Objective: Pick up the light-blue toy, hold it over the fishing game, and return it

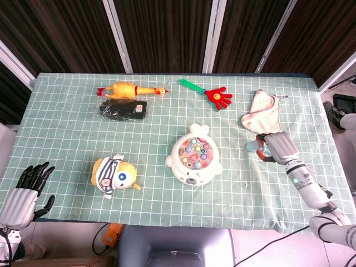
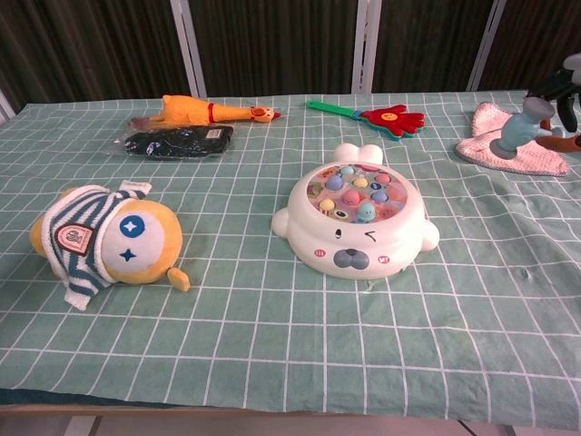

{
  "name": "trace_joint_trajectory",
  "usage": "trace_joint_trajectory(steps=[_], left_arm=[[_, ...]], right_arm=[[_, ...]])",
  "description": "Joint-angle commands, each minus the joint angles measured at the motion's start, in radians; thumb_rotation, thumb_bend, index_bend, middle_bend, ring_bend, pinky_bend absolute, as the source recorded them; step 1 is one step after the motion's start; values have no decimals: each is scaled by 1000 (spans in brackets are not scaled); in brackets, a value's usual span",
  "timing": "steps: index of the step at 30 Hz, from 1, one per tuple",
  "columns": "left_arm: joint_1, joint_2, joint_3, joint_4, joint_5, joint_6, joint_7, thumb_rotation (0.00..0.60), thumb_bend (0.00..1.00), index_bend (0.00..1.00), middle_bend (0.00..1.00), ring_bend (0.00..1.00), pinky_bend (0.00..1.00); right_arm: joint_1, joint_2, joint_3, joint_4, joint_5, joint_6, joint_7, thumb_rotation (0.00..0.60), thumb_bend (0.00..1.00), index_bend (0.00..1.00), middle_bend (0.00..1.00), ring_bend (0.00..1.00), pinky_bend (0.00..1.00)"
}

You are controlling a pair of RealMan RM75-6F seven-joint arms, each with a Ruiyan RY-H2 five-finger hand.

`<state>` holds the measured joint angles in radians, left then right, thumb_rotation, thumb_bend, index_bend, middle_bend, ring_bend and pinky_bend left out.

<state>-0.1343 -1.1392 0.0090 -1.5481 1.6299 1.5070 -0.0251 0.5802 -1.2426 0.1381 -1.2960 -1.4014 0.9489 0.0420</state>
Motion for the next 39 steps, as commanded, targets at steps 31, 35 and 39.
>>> trace_joint_trajectory(steps=[31,35,39], left_arm=[[23,23,0,20,17,51,-77,600,420,0,0,0,11],[24,23,-1,20,17,53,-78,600,421,0,0,0,11],[24,24,-3,22,16,55,-85,600,421,0,0,0,11]], right_arm=[[458,-64,-38,-529,849,-12,-1036,600,580,1000,633,731,751],[480,-94,-44,-511,860,6,-1031,600,580,1000,633,732,751],[495,-104,-52,-501,869,21,-1028,600,580,1000,633,732,751]])
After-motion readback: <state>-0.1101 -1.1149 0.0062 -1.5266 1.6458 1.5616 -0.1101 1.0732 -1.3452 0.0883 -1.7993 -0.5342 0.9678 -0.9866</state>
